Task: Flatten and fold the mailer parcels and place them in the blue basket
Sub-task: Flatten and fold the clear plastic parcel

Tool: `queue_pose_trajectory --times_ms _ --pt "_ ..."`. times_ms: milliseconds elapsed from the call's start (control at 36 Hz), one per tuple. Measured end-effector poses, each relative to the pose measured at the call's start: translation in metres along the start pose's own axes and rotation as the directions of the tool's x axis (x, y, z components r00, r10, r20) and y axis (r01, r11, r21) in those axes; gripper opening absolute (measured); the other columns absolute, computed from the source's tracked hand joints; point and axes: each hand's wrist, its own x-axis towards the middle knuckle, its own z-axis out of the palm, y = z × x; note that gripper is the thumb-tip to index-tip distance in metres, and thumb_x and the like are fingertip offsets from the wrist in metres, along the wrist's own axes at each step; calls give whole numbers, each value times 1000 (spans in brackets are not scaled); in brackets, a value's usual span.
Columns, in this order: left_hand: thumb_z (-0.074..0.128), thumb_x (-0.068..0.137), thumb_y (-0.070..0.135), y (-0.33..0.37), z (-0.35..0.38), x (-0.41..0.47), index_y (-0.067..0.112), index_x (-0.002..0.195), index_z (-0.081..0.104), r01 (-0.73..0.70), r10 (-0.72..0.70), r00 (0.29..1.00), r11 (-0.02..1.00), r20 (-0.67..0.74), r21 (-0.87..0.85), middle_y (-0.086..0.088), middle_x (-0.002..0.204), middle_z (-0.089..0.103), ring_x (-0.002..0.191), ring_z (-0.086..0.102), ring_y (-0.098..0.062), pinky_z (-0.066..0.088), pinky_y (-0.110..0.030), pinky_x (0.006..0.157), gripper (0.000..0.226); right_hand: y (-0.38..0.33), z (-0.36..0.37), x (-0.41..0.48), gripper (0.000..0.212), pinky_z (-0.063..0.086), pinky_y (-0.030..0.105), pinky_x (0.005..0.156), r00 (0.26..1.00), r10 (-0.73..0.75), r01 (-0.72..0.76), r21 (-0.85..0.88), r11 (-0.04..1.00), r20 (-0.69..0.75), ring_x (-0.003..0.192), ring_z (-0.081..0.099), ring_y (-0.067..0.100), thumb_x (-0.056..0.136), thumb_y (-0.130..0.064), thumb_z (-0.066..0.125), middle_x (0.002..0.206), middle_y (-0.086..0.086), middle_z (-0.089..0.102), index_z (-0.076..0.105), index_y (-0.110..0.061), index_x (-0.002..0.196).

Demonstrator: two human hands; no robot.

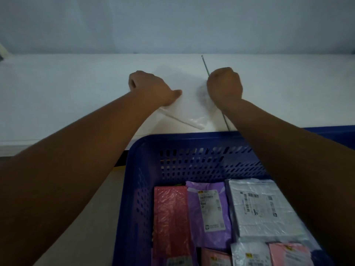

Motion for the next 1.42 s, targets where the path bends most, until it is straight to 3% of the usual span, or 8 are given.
queue_pose_trajectory --times_ms 83,194,333,528,667,1000,1222,1417 --pt "17 75 93 -4 2 -2 11 142 45 47 -44 997 998 -70 47 -21 139 44 126 41 -36 38 -45 95 110 -15 25 -20 35 42 34 93 955 -262 279 -124 952 137 115 55 30 99 -26 41 123 13 62 63 -7 118" --pt "26 101 55 -12 27 13 31 158 -1 -463 415 874 869 -252 -176 -6 166 -11 152 -13 -27 -2 -52 122 68 -14 47 -30 45 31 46 112 862 -384 461 -199 865 331 135 40 33 104 -30 31 144 17 46 46 -5 139" --pt "23 100 62 -26 51 20 31 158 6 -480 430 876 813 -217 -328 3 167 0 153 2 -21 4 -41 124 68 6 29 -15 58 7 36 123 724 -470 618 -170 768 505 153 9 20 107 -44 26 166 6 12 18 -18 158" --pt "17 90 79 -22 54 19 34 158 10 -406 340 905 869 -255 -283 3 166 7 152 8 -21 5 -45 121 82 5 21 -6 52 12 36 122 728 -424 584 -162 795 539 151 16 18 107 -41 30 164 1 21 27 -25 156" --pt "4 83 85 -17 59 14 34 158 2 -381 327 921 869 -211 -316 1 167 -1 153 -3 -20 -6 -54 121 91 -39 25 -1 36 44 37 85 840 -345 505 -371 779 420 111 57 28 96 -34 43 124 7 60 61 -15 122" --pt "10 86 84 -25 53 18 37 157 -3 -368 345 930 868 -127 -335 1 166 -7 153 -3 -19 3 -49 123 87 -10 58 -4 69 3 56 121 824 -277 491 -377 785 495 153 -3 30 95 -57 7 165 14 -1 10 -27 157" --pt "22 94 73 -35 63 13 33 158 7 -377 317 926 817 -205 -436 -3 167 -2 153 -5 -20 1 -41 123 77 14 31 -10 86 15 51 121 823 -339 523 -377 764 455 151 11 30 83 -58 -8 162 15 17 24 -17 151" --pt "28 97 67 -30 38 11 28 159 7 -383 322 921 850 -220 -360 -4 167 -1 153 -1 -23 5 -43 123 76 -7 19 -19 61 17 43 122 870 -340 460 -336 822 358 150 19 24 105 -43 17 161 11 25 25 -8 154"
